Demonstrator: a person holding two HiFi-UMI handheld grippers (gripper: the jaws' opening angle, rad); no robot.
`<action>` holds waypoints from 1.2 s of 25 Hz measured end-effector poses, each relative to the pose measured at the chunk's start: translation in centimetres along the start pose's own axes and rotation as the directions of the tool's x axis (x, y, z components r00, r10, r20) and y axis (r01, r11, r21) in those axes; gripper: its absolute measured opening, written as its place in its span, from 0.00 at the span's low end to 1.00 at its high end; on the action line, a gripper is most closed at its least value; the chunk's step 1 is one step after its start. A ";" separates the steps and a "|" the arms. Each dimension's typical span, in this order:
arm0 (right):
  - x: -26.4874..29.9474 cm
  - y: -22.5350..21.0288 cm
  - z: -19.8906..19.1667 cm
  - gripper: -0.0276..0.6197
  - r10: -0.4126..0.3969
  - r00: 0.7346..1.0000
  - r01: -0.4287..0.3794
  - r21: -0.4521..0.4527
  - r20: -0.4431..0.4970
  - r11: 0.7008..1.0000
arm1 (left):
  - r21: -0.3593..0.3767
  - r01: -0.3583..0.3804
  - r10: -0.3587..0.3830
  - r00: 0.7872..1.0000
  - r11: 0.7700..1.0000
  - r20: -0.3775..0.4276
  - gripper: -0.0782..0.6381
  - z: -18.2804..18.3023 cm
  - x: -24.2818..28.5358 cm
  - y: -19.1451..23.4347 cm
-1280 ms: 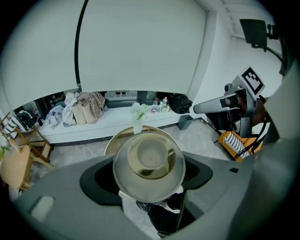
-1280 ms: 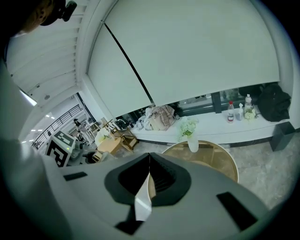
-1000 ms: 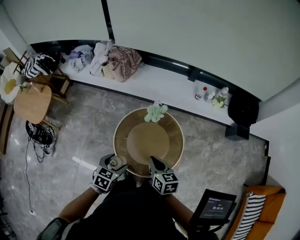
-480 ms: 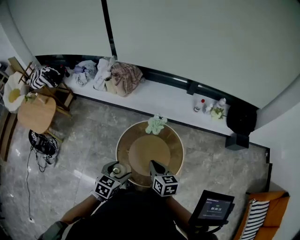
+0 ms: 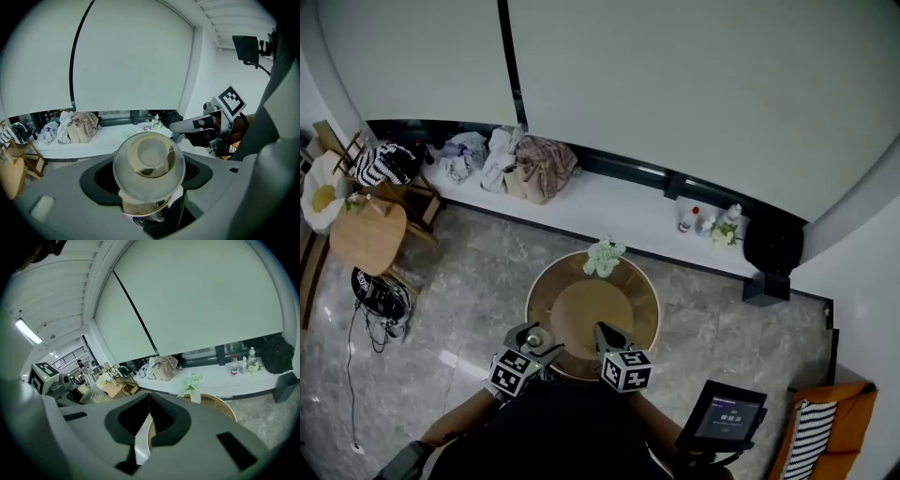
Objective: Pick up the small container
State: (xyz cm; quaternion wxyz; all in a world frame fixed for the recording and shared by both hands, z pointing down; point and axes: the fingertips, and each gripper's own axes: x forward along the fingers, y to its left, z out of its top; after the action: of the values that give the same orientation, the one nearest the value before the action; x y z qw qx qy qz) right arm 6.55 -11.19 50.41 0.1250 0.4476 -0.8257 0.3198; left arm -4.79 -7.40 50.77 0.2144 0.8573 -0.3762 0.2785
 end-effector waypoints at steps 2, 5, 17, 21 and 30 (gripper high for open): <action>0.0 0.1 -0.3 0.05 0.003 1.000 -0.003 0.001 -0.007 1.000 | 0.004 0.004 -0.004 1.000 1.000 -0.003 0.58 -0.1 0.2 -0.2; 0.2 0.3 -0.5 0.05 0.006 1.000 -0.006 0.009 -0.002 1.000 | 0.000 0.008 -0.008 1.000 1.000 -0.015 0.58 -0.7 0.4 0.1; 0.2 0.8 -1.3 0.05 0.000 1.000 0.000 0.029 -0.004 1.000 | 0.007 0.011 -0.011 0.999 1.000 -0.042 0.58 -1.4 0.5 0.7; 0.0 0.8 -1.3 0.05 -0.015 1.000 0.015 0.004 0.004 1.000 | 0.008 0.016 -0.015 0.999 1.000 -0.044 0.58 -1.6 0.5 0.5; -0.2 1.9 -0.4 0.05 0.011 0.999 -0.009 -0.047 0.044 0.999 | 0.034 0.004 -0.002 0.998 0.999 -0.062 0.58 -1.9 0.5 0.7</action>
State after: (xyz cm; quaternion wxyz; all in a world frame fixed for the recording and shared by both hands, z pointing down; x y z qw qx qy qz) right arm 5.10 -10.06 49.87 0.1154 0.4472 -0.8379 0.2907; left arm -5.62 -6.97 52.58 0.2117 0.8523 -0.3634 0.3109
